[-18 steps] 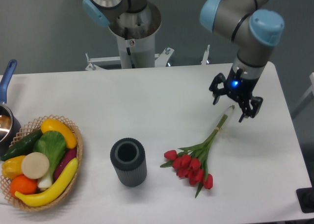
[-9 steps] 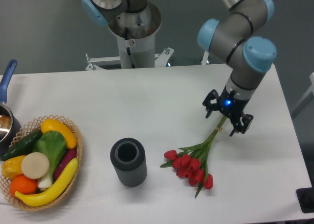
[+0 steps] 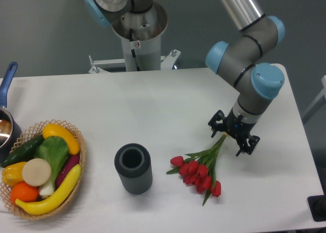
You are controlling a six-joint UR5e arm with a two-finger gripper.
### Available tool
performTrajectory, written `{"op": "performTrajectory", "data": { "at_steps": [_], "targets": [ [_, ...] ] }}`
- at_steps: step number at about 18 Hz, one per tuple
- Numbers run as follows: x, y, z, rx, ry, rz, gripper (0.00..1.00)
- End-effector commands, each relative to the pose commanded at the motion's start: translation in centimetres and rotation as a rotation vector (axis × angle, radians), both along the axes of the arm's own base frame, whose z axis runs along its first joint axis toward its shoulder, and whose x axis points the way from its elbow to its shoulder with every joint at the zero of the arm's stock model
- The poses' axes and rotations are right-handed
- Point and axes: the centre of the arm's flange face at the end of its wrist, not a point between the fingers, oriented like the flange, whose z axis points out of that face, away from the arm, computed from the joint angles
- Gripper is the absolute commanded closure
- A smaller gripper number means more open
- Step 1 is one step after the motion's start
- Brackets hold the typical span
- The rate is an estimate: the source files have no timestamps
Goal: Pick up the flowers from the table
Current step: 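Lower the gripper around the tulip stems and close it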
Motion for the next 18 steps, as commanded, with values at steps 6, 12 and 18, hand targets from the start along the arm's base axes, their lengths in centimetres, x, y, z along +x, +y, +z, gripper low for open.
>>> {"op": "performTrajectory", "data": {
  "at_steps": [6, 12, 18],
  "targets": [
    [0.9, 0.6, -1.3, -0.006, -0.007, -0.003, 0.0],
    [1.7, 1.0, -1.7, -0.014, -0.013, -0.016, 0.0],
    [1.7, 0.6, -2.0, -0.05, -0.002, -0.015, 0.19]
  ]
}}
